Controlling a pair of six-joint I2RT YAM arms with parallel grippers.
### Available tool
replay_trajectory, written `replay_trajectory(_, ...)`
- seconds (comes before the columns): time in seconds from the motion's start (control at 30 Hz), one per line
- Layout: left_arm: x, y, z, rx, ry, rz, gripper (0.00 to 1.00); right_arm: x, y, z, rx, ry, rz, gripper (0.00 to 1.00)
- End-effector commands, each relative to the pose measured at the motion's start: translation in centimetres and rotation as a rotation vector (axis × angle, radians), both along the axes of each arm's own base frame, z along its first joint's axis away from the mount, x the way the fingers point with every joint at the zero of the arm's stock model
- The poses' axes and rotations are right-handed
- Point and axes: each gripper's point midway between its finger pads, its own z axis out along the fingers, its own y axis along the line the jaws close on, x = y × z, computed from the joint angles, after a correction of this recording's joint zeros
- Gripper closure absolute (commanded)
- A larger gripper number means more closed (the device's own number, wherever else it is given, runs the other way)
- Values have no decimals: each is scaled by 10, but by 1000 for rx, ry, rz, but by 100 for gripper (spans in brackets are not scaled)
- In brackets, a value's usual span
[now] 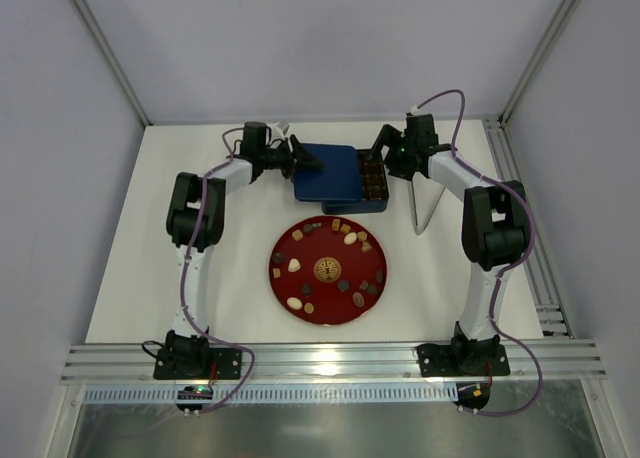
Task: Pack the chocolate
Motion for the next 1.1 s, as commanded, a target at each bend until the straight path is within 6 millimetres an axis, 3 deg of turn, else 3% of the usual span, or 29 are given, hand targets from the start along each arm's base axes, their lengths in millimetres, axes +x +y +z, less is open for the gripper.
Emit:
replay_trajectory(0.0,-5,6,33,-1,-52,-22,53,6,6,5,9,-39,7,6)
replay_trajectory(0.33,-9,15,20,97,-14,-23,53,5,8,5,13,-41,13,7)
replay_trajectory(0.73,1,12,13,149,8,-35,53,8,20,0,31,-31,45,7)
replay_trajectory(1.07,2,10,-7,173,45,-51,53,8,24,-4,40,-19,55,7)
